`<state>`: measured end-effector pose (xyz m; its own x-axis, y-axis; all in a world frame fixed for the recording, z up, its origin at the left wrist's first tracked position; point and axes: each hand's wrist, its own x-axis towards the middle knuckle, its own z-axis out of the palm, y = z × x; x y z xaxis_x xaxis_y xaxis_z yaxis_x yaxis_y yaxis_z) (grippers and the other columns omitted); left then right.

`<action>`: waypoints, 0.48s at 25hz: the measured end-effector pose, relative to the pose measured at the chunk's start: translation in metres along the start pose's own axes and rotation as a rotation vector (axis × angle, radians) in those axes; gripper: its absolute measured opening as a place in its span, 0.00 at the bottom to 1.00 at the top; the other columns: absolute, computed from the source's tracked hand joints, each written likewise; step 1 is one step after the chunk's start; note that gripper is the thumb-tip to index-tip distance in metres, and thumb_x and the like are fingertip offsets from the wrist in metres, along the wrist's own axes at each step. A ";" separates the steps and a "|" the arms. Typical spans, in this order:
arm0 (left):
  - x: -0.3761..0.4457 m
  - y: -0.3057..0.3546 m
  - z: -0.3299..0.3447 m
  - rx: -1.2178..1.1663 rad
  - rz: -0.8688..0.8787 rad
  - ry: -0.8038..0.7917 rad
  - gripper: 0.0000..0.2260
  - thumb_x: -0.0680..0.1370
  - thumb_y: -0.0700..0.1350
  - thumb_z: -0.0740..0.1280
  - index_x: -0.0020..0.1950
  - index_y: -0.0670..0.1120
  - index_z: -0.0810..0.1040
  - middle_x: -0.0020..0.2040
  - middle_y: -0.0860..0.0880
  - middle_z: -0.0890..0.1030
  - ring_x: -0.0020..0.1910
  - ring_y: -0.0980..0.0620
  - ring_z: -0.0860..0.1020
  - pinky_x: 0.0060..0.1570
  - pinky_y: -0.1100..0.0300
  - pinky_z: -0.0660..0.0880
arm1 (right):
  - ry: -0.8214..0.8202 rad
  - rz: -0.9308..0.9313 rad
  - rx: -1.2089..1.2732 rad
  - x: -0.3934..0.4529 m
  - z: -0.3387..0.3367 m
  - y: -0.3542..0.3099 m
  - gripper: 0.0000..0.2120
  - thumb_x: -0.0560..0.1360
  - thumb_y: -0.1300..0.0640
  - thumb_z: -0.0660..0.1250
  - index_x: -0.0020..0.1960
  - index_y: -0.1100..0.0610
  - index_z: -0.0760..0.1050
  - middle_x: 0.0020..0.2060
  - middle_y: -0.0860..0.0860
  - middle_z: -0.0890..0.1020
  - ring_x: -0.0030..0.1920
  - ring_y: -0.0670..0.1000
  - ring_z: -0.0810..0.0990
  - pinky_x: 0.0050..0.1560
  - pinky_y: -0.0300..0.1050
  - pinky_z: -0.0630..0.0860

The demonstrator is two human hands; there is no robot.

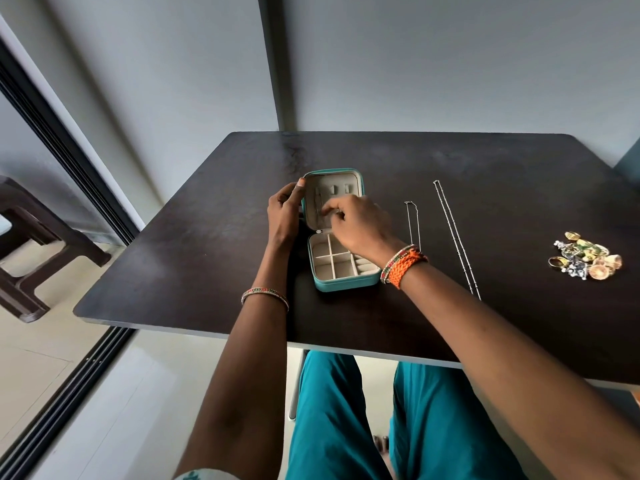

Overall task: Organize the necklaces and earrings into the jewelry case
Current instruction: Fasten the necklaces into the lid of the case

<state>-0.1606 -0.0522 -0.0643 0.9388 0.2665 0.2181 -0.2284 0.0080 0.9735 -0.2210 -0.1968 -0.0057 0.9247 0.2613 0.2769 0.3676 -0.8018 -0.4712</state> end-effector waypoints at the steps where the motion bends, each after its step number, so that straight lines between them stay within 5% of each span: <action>1: 0.000 0.000 0.000 -0.004 -0.002 -0.002 0.13 0.74 0.57 0.65 0.38 0.50 0.82 0.38 0.45 0.78 0.40 0.46 0.76 0.40 0.49 0.74 | -0.017 -0.018 -0.026 0.000 0.002 0.000 0.15 0.76 0.58 0.58 0.57 0.48 0.79 0.53 0.51 0.83 0.53 0.58 0.80 0.47 0.46 0.74; 12: -0.002 0.003 0.000 0.022 -0.035 0.007 0.13 0.74 0.56 0.65 0.36 0.51 0.83 0.33 0.52 0.79 0.39 0.48 0.76 0.38 0.52 0.75 | -0.001 -0.064 -0.235 -0.014 0.022 -0.006 0.12 0.76 0.61 0.58 0.57 0.55 0.76 0.50 0.56 0.82 0.51 0.61 0.81 0.43 0.49 0.72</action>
<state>-0.1636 -0.0528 -0.0622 0.9442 0.2735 0.1837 -0.1899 -0.0036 0.9818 -0.2339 -0.1843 -0.0249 0.9002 0.3164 0.2991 0.3929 -0.8864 -0.2450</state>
